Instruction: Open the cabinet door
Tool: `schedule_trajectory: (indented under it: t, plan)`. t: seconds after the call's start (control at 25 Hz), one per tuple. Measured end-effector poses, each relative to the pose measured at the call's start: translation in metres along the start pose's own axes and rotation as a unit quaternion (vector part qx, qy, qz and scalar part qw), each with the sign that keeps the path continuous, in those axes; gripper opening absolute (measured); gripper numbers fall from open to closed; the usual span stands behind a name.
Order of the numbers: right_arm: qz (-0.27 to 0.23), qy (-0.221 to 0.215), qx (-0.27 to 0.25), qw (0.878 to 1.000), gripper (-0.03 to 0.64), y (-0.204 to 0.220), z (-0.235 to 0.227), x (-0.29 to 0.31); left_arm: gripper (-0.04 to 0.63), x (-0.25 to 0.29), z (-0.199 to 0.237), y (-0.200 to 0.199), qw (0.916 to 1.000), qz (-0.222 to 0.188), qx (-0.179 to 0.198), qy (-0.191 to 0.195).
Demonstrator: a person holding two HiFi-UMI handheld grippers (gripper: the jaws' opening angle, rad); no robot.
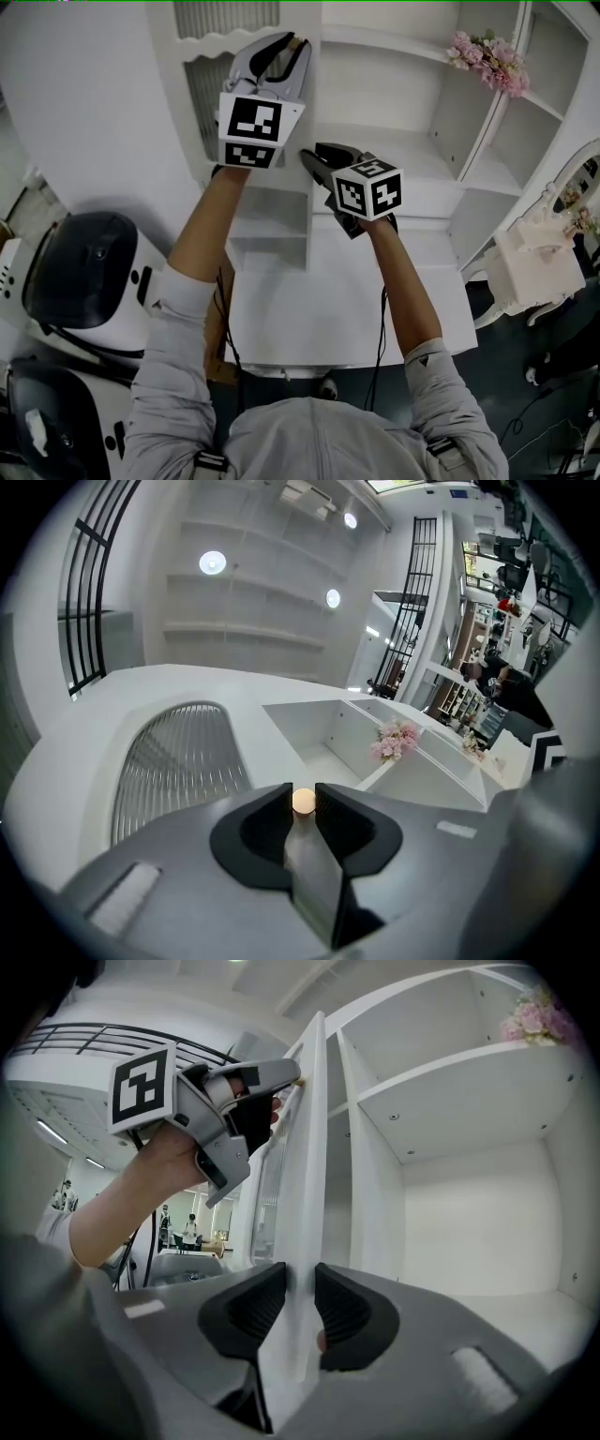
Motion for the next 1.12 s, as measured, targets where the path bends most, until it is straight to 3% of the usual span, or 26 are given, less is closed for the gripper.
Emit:
schedule_trajectory:
  t: [0.24,0.68,1.12]
  plan:
    - [0.002,0.005,-0.009,1.0,0.089,-0.001,0.023,-0.018,0.091,-0.021,0.003,-0.015,1.0,-0.003,-0.006,0.007]
    - [0.011,0.055,-0.003,0.998,0.078,0.003,0.094,-0.043,0.092,-0.08,0.019,-0.031,0.9972,-0.016,-0.042,0.059]
    - [-0.006,0.061,-0.028,0.998,0.08,-0.004,0.21,-0.042,0.107,-0.171,0.073,-0.039,0.9922,-0.068,-0.066,0.081]
Point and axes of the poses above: the fingertips, and each gripper's own axes: x forward along the fingers, z to its left, y out of its underside, the point moved 5 cm from there along -x, backward along the fingers, and after that the axes turned 11 degrees about z, right-handed, at the moved point
